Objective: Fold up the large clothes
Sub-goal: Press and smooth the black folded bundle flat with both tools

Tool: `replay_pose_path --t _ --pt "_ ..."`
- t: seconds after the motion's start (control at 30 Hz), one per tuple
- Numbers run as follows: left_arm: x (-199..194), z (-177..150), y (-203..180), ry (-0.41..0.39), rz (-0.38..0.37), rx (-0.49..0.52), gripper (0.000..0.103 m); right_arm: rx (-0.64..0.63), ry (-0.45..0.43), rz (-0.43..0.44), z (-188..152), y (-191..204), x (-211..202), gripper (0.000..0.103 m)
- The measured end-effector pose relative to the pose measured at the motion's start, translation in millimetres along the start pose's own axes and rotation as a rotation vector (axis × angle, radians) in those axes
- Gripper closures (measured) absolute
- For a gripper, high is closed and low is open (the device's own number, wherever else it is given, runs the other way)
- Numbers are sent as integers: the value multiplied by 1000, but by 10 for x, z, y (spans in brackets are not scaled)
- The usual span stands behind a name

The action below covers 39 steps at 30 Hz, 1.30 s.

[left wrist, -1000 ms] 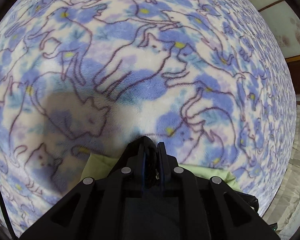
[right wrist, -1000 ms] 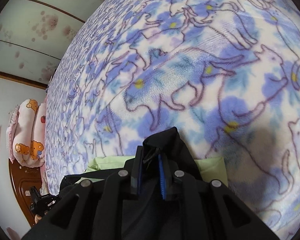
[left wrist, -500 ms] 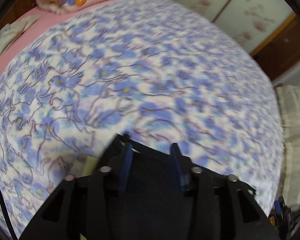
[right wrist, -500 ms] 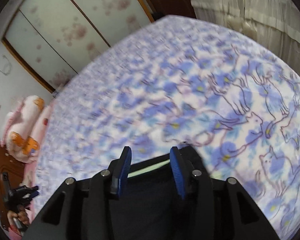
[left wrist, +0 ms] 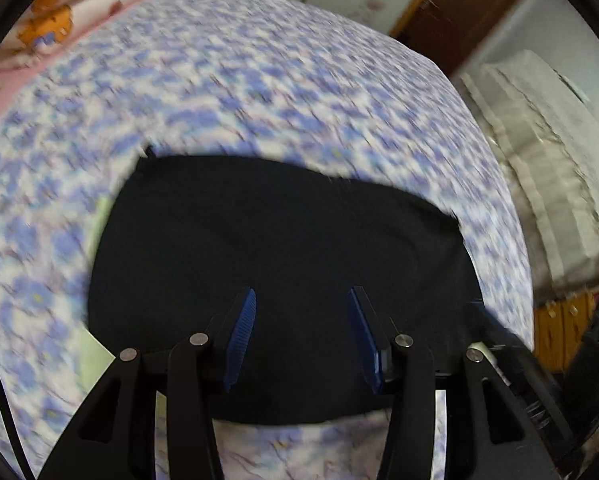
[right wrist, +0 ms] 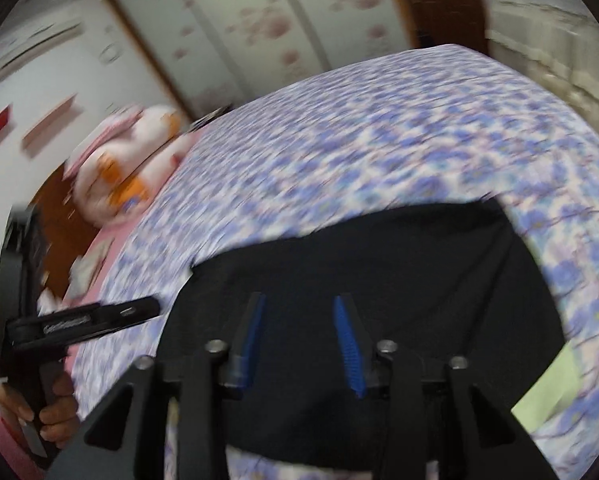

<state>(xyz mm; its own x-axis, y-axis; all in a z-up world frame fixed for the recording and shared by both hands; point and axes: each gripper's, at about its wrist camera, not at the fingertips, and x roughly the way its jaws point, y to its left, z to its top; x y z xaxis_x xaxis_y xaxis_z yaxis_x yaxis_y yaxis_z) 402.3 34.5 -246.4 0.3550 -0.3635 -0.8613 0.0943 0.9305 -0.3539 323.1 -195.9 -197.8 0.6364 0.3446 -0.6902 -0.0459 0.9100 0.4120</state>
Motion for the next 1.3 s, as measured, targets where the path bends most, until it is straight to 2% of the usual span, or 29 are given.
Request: replay_pose_path --t 0.03,0.1,0.17,0.23,0.37,0.43,0.5,0.53,0.6,0.63,0.7,0.77,0.8,0.9,1.0,1.1,1.2,1.3 --pt "78 -121 -17 20 -20 0 60 -17 16 7 -101 54 48 90" --pt "228 -309 -41 54 -30 0 81 -36 66 16 -301 120 183 96" --pt "395 -475 -44 92 -19 -3 90 -44 107 -4 -461 118 302 103" --pt "587 -611 -7 143 12 -14 91 -50 131 -8 -607 75 435 103" --pt "883 -805 87 209 79 -12 91 -98 240 -38 -839 -36 765 103" --pt "988 -883 170 232 99 -48 91 -81 255 -34 -909 -121 816 103" --pt "1025 -929 239 223 97 -92 92 -11 262 -1 -930 -281 842 103" --pt "1022 -940 259 216 105 -101 92 4 256 -16 -929 -337 834 103" --pt "968 -949 304 186 148 -105 93 -11 233 -119 -923 -461 752 103" --pt "930 -956 342 167 203 -104 93 -12 219 -156 -921 -562 684 103" --pt "868 -975 460 148 266 -113 93 10 204 -207 -910 -765 565 103" --pt "804 -994 620 138 264 -145 93 35 185 -241 -891 -979 416 103" --pt "759 -1004 721 132 265 -163 93 37 178 -284 -873 -1092 329 103" --pt "644 -1033 981 112 349 -211 93 42 172 -401 -841 -1412 110 103" --pt "540 -1086 1241 92 342 -303 95 108 164 -382 -842 -1675 -82 103" --pt "425 -1140 1394 85 434 -333 95 47 182 -449 -799 -1560 -89 103" --pt "237 -1180 1468 50 432 -387 95 63 166 -529 -674 -1385 -142 103" --pt "57 -1111 1336 4 397 -365 95 36 77 -469 -471 -1041 -200 103"
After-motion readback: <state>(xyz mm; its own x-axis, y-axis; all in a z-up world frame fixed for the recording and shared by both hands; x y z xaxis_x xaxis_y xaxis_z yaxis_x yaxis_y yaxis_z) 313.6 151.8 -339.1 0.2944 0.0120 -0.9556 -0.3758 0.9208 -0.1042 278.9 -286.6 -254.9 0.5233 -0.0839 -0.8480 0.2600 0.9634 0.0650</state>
